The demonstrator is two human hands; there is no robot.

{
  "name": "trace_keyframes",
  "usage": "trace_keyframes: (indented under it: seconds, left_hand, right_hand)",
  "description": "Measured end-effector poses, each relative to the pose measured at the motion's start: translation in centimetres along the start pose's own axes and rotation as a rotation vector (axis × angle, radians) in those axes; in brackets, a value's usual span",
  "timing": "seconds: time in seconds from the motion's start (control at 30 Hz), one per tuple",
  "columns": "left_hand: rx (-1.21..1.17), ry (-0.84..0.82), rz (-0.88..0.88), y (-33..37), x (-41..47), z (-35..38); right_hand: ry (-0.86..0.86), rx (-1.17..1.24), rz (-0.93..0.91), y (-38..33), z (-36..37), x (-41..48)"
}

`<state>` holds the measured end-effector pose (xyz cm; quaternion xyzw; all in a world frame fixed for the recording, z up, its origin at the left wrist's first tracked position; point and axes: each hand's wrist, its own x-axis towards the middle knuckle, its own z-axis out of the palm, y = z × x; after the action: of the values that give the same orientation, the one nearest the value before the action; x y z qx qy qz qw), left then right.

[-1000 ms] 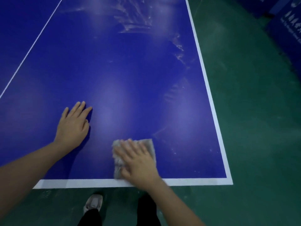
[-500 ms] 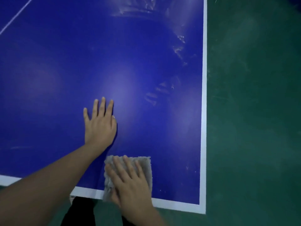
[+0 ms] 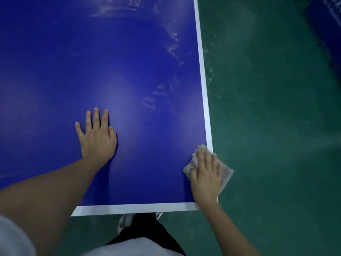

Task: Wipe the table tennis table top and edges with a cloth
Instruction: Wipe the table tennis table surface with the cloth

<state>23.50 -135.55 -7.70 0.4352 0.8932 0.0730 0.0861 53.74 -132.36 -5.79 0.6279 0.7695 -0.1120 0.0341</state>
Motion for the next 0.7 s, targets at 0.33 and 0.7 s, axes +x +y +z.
trace_keyframes:
  seconds: [0.33, 0.7]
  left_hand:
    - [-0.048, 0.006, 0.037, -0.4, -0.1, 0.0]
    - [-0.007, 0.045, 0.005, -0.1, 0.0, 0.2]
  right_hand:
    - [-0.188, -0.096, -0.673, -9.1, 2.5, -5.4]
    - [-0.034, 0.022, -0.418, 1.1, 0.3, -1.7]
